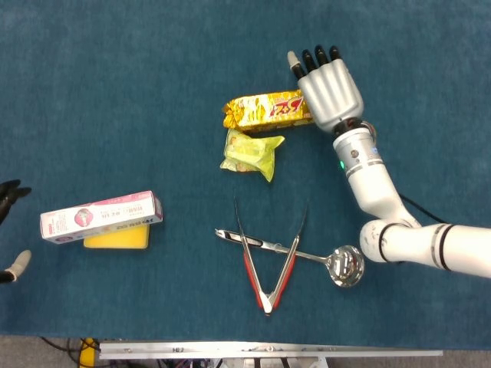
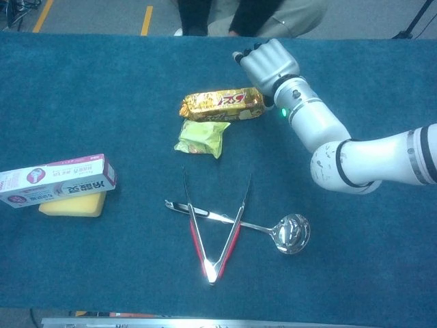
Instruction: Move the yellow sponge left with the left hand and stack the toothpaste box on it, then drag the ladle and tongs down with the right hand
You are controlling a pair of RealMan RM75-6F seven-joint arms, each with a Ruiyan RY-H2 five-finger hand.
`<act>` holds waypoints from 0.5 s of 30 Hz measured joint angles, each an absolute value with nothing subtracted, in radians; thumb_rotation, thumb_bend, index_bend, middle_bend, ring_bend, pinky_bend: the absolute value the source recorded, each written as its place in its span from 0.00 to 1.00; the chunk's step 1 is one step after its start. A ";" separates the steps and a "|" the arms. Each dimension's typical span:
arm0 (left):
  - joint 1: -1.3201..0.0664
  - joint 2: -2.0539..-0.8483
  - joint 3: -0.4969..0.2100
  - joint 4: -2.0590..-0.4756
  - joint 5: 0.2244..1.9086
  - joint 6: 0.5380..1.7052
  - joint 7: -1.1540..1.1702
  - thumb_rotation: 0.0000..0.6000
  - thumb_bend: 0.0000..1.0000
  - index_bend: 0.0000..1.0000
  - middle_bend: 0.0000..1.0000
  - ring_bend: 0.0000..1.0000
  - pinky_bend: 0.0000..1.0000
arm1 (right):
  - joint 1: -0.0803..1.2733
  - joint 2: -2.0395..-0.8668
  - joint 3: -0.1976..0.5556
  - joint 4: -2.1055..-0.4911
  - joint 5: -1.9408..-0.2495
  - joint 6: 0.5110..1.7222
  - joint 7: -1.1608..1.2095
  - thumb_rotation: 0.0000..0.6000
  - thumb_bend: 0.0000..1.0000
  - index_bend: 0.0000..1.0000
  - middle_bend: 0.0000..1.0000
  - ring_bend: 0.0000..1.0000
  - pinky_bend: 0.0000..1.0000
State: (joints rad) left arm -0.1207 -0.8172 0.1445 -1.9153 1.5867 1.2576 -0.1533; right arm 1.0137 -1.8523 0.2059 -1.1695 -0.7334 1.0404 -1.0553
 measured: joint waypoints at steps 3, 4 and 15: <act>-0.120 -0.818 0.145 -1.913 1.588 1.258 -0.157 1.00 0.34 0.11 0.07 0.05 0.19 | 1.009 -1.821 0.206 -1.221 -0.758 1.027 -1.018 1.00 0.00 0.00 0.19 0.15 0.24; -0.119 -0.818 0.145 -1.912 1.589 1.258 -0.157 1.00 0.34 0.11 0.07 0.05 0.19 | 1.006 -1.807 0.204 -1.244 -0.771 1.022 -1.004 1.00 0.00 0.00 0.19 0.15 0.24; -0.121 -0.818 0.146 -1.920 1.597 1.258 -0.147 1.00 0.34 0.11 0.07 0.05 0.19 | 0.989 -1.600 0.090 -1.529 -1.010 0.913 -0.887 1.00 0.00 0.00 0.20 0.15 0.24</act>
